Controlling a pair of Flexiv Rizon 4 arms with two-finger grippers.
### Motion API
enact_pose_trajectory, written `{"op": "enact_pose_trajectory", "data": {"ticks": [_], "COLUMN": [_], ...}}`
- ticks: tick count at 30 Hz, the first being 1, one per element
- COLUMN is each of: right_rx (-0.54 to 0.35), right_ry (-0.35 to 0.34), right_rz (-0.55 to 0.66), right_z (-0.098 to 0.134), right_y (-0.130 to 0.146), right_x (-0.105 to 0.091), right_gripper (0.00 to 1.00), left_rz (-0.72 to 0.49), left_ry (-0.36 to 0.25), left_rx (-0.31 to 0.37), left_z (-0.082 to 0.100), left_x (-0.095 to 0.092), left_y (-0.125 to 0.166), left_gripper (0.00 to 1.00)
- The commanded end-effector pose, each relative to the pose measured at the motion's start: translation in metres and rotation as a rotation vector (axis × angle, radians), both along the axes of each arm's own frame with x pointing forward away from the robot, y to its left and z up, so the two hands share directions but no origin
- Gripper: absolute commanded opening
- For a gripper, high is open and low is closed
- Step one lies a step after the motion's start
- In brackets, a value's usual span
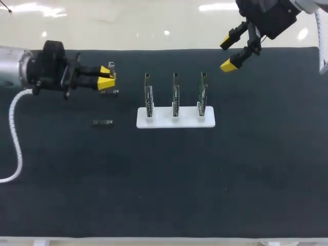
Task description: Pick up the optical module with the left hand, and insert it into the network port with the right hand.
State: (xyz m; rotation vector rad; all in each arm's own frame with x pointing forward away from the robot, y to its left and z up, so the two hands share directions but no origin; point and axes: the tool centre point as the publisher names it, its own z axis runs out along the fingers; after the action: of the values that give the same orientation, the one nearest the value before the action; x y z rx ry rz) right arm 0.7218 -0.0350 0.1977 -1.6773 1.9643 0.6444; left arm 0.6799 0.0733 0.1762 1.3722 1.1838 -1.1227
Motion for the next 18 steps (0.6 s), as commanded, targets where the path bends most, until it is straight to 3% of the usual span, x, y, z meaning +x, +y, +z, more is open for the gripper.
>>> {"op": "enact_pose_trajectory", "data": {"ticks": [1,18], "right_rx": [0.001,0.001], "right_ry": [-0.002,-0.002], "right_rz": [0.0,0.0], "right_z": [0.0,0.0], "right_y": [0.0,0.0], "right_x": [0.0,0.0], "right_gripper": [1.0,1.0], "left_rz": [0.017,-0.015], "left_ry": [-0.007,0.016], "left_rx": [-0.012,-0.041], "left_z": [0.001,0.006], "left_x": [0.006,0.019], "left_y": [-0.018,-0.065], "left_gripper": [0.0,0.0]}}
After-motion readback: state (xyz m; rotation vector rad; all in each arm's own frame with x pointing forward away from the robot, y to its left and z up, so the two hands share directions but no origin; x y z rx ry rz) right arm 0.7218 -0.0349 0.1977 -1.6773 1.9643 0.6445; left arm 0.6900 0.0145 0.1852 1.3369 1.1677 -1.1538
